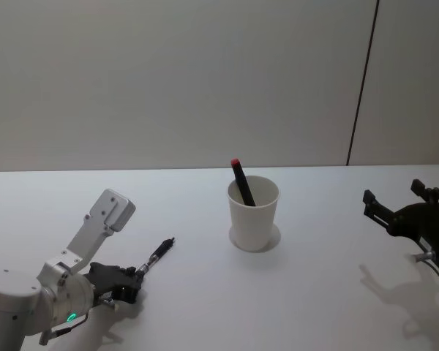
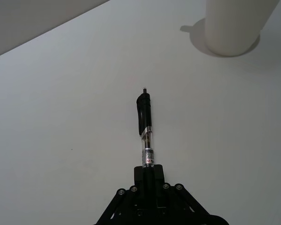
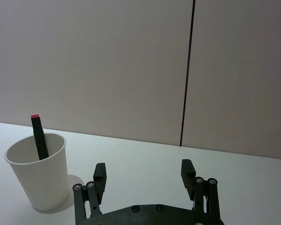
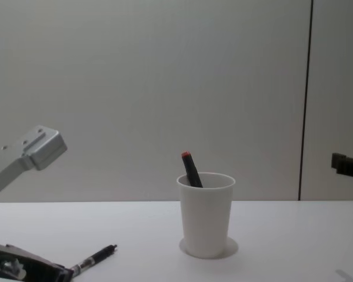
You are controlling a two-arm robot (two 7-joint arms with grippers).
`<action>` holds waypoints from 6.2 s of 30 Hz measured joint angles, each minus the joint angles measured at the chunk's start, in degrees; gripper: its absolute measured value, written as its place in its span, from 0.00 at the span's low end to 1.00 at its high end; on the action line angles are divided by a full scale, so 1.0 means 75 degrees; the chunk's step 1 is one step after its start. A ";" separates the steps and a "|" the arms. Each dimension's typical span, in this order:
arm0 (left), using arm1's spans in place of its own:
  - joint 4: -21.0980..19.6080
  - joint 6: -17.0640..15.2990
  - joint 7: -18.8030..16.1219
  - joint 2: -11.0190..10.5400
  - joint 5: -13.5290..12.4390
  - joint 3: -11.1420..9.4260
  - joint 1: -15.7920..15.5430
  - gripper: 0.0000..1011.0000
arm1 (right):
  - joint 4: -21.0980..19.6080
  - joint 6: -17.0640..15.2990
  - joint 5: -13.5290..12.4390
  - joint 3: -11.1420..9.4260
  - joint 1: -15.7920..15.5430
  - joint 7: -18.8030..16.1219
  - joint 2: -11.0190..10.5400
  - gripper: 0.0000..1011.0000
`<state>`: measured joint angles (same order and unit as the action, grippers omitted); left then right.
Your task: Place the pen into the pen holder.
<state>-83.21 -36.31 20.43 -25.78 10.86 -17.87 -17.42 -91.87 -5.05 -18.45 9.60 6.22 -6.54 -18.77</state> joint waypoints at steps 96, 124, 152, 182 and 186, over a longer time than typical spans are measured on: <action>-0.0235 0.5155 0.2500 0.0679 0.1438 -0.0310 -0.0276 0.13 | 0.0000 0.0000 0.0000 0.0000 0.0000 0.0000 0.0000 0.99; 0.0161 0.4914 0.3080 0.1046 0.1396 -0.0716 -0.0506 0.13 | 0.0000 0.0001 0.0001 0.0000 0.0000 0.0000 0.0000 0.99; 0.0222 0.4891 0.3126 0.1101 0.1400 -0.0778 -0.0536 0.13 | -0.0021 0.0079 -0.0207 -0.0070 -0.0030 -0.0378 -0.0081 0.99; 0.0228 0.4891 0.3127 0.1108 0.1400 -0.0784 -0.0537 0.13 | 0.0491 0.0002 -0.2403 -0.0510 -0.0013 -0.3562 -0.0659 0.99; 0.0228 0.4891 0.3126 0.1107 0.1400 -0.0784 -0.0537 0.13 | 0.0589 -0.0063 -0.2675 -0.0533 -0.0003 -0.3975 -0.0714 0.99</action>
<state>-81.50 0.37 43.88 -17.48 21.36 -23.75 -21.46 -87.45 -5.52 -38.51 5.60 6.19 -36.35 -24.12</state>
